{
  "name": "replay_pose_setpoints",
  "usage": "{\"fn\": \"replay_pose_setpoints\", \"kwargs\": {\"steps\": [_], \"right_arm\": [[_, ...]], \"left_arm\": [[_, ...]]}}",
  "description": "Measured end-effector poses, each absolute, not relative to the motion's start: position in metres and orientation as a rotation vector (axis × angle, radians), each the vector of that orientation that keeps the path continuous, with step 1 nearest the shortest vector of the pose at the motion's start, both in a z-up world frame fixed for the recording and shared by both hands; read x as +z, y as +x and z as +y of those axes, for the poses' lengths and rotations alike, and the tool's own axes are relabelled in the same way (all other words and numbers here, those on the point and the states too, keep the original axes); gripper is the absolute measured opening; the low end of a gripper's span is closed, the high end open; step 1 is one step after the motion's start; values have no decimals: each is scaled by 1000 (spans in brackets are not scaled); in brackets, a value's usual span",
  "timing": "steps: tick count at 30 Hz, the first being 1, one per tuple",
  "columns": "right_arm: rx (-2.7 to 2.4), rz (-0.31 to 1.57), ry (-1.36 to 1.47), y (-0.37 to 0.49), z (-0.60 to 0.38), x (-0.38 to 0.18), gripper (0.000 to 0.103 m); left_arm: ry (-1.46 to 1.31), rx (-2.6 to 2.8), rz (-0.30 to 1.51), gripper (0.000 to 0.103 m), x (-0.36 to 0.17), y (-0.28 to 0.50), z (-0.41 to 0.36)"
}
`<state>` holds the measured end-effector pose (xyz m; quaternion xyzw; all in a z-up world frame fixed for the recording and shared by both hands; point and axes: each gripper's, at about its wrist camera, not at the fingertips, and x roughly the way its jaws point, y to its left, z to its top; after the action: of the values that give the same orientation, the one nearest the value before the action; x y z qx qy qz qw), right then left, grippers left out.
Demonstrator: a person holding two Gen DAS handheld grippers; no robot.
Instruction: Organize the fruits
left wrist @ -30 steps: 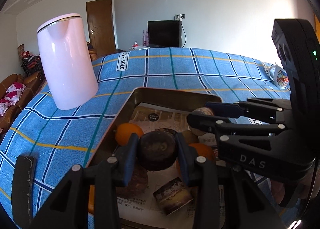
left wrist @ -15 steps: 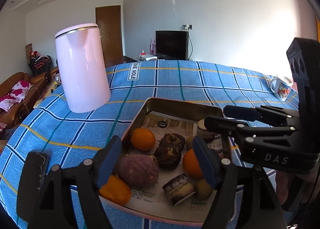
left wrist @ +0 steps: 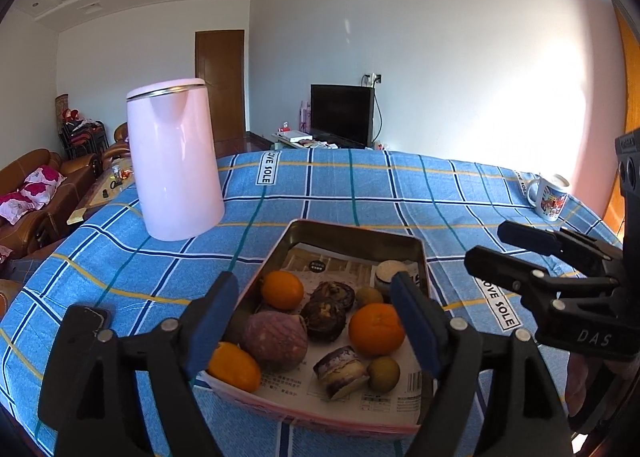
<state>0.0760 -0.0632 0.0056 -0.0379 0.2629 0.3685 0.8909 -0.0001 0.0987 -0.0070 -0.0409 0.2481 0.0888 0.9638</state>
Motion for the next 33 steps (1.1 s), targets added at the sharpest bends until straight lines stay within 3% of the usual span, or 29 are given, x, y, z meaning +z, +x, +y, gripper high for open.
{"fn": "replay_pose_setpoints", "kwargs": {"steps": [3,14,33], "right_arm": [[748,531,-68,72,-72,8,73],[723,508,-59,60,-85,12,74],[715,490,-54,53,-90,13,77]], "left_arm": [[-73,188,486,90,-4,-4,94],[-71,196,460,96,1,-11,89],[-64,195,455,96,2,-13,86]]}}
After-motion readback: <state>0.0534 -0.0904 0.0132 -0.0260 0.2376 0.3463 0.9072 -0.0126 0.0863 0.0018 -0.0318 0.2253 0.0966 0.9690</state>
